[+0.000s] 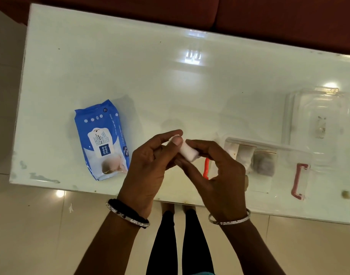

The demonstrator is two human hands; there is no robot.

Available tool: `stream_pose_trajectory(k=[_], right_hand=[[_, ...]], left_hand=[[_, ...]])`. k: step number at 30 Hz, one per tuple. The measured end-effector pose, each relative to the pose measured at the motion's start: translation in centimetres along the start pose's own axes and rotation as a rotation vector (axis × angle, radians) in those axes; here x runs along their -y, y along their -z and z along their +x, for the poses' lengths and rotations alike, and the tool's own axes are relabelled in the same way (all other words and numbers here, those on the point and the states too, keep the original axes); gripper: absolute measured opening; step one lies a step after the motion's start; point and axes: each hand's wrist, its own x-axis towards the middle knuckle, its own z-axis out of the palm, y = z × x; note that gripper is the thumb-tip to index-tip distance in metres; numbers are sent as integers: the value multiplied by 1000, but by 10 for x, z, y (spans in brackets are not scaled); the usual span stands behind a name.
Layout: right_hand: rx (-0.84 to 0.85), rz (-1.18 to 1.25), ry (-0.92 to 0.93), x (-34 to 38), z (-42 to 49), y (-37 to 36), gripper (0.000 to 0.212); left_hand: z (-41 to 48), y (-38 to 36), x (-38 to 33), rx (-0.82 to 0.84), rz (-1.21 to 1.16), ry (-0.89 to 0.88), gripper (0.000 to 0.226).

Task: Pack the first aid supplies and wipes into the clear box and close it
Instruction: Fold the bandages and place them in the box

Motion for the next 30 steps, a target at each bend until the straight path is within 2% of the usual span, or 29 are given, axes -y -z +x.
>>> stream_pose_trajectory(k=[2,4,6,8,10,14,16,17,20,21,24,26,30], right_hand=[[21,116,-133,0,1,6,30],[29,277,-265,0,4,13,28],[44,500,-338,2,7,21,29],[89,596,-335,5,10,29,31],[129,574,-301,9,11,33,30],[97,604,-271,12,18,40,24],[62,585,-245,12,25,44,22],[46,562,-231,12,29,45,21],[1,520,-204,10,42,49,21],[-17,511,-205,9,47,51,22],[-53,483,-209,4,60,57,20],[-59,503,-221,0,67,59,19],[-55,584,-239,-2,75,58,22]], left_hand=[[-1,1,-3,-31,54,-60,48],[-1,2,-5,-82,214,-130,44],[-3,2,-10,-59,330,-185,41],[-6,0,-14,83,338,-234,39],[-7,-4,-14,213,331,-248,38],[-3,-10,-9,351,248,-227,46],[4,-10,0,372,322,-207,44],[7,-11,7,345,379,-185,47],[13,-22,30,84,582,-14,63],[12,-28,38,51,688,52,70],[3,-48,65,139,888,189,78],[-2,-60,82,129,905,156,70],[-5,-71,100,-15,912,44,32]])
